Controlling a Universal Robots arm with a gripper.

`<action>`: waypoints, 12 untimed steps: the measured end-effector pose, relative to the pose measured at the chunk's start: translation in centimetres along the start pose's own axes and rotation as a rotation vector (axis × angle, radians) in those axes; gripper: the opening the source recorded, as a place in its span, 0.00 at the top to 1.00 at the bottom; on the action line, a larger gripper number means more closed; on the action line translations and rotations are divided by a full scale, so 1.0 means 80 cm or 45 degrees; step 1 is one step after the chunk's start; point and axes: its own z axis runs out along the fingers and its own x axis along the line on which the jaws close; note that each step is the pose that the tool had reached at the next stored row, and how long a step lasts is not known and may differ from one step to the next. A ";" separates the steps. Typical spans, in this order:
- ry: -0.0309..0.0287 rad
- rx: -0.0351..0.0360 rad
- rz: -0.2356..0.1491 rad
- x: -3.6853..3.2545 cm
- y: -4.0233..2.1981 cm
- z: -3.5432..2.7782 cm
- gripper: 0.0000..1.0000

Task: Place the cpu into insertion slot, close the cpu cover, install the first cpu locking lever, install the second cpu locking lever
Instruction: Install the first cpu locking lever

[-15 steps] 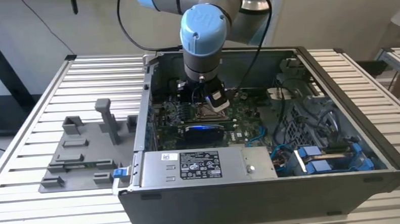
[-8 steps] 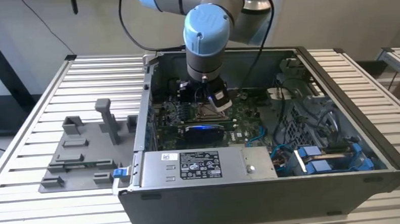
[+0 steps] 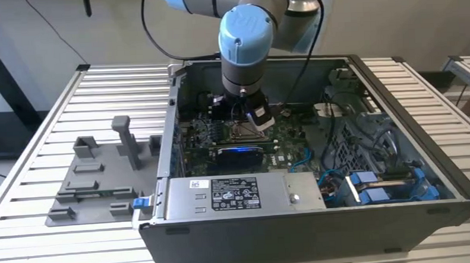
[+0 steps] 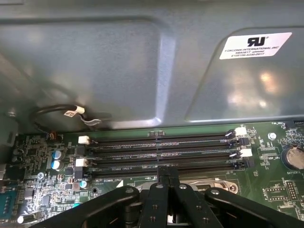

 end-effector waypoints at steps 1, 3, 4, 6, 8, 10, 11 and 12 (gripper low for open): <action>0.0000 0.0000 0.000 -0.0005 0.0001 0.0002 0.89; 0.0000 0.0000 0.000 -0.0018 0.0002 0.0006 0.89; -0.0001 -0.0002 0.000 -0.0027 0.0002 0.0009 0.89; 0.0000 -0.0001 0.000 -0.0041 0.0002 0.0012 0.89; 0.0000 0.0000 0.000 -0.0055 0.0001 0.0016 0.89; 0.0000 0.0000 0.000 -0.0073 0.0001 0.0020 0.89; -0.0001 -0.0001 0.000 -0.0083 0.0001 0.0022 0.89; -0.0001 0.0000 0.000 -0.0092 0.0002 0.0024 0.89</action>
